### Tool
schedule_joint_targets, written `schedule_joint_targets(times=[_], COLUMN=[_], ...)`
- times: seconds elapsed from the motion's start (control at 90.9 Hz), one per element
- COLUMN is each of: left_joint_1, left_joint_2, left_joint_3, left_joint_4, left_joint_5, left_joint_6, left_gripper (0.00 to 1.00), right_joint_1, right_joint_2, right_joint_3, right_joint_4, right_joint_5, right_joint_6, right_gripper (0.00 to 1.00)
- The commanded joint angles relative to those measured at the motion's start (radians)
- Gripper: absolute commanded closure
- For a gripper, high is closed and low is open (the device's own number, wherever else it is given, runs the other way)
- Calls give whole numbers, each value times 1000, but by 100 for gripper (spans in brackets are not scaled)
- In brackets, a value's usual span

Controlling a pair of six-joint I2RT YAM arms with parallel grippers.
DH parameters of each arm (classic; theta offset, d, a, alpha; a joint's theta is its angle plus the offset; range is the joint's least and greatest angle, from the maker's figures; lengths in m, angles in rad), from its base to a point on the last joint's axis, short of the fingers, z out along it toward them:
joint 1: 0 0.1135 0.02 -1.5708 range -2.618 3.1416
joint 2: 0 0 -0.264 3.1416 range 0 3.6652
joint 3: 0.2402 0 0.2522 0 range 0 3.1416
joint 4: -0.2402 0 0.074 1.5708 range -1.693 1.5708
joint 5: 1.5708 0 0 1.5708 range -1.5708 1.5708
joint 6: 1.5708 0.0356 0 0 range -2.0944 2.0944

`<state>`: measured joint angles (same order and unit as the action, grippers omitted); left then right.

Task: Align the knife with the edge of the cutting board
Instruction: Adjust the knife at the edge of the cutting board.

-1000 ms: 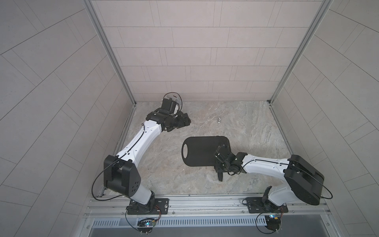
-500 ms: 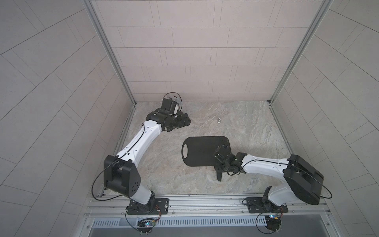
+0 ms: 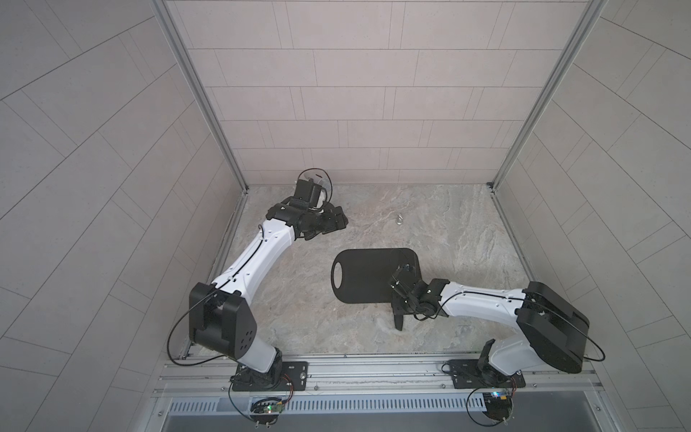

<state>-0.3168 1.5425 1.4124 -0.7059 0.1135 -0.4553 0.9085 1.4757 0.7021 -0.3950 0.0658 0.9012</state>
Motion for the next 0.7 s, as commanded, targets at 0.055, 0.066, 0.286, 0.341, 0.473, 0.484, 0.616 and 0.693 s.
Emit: schedule_joint_targets(times=[0.055, 0.066, 0.286, 0.341, 0.473, 0.484, 0.616, 0.693], left_joint_1=[-6, -6, -6, -6, -7, -7, -6, -6], left_joint_2=[-17, -17, -14, -12, -12, -13, -12, -10], left_joint_3=[0, 0, 0, 0, 0, 0, 0, 0], left_joint_4=[-19, -19, -19, -18, -19, -19, -20, -18], left_joint_5=[-2, -2, 0, 0, 0, 0, -1, -1], left_joint_6=[15, 15, 15, 15, 15, 15, 15, 14], left_gripper=[0, 0, 0, 0, 0, 0, 0, 0], right_joint_1=[10, 10, 9, 9, 9, 9, 8, 5], right_joint_2=[9, 7, -20, -17, -10, -10, -10, -12], right_joint_3=[-35, -36, -16, -15, -15, -15, -13, -14], right_joint_4=[-73, -75, -160, -163, -166, -168, -185, -193], right_joint_5=[-17, -17, 24, 22, 25, 26, 40, 47], right_joint_6=[14, 14, 14, 13, 14, 14, 18, 19], right_gripper=[66, 66, 71, 72, 73, 73, 73, 73])
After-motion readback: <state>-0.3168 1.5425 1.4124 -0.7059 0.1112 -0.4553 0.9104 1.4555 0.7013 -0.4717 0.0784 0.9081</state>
